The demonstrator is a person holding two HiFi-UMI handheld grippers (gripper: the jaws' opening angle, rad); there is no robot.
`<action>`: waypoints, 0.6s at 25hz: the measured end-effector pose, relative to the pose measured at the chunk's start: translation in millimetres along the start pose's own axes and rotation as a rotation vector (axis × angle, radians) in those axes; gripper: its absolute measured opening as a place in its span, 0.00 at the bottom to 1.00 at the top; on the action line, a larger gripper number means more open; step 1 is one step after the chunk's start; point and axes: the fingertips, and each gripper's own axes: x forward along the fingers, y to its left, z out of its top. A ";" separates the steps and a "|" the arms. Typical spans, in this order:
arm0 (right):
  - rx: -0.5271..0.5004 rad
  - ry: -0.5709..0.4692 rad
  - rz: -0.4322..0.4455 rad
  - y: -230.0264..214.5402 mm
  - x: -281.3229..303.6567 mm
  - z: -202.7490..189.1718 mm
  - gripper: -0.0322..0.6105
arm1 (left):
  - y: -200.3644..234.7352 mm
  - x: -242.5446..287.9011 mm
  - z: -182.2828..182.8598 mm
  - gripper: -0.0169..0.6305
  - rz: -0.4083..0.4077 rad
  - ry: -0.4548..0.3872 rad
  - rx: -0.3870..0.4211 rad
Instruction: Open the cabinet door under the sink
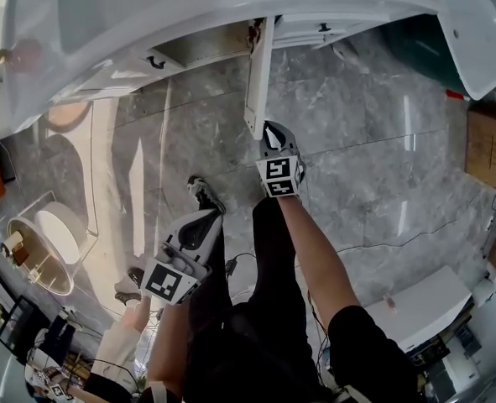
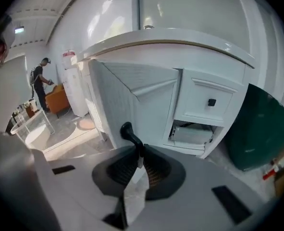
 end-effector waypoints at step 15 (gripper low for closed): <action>-0.051 0.005 0.045 -49.9 -15.6 -17.1 0.18 | -26.7 41.3 5.2 0.05 0.039 -0.014 0.013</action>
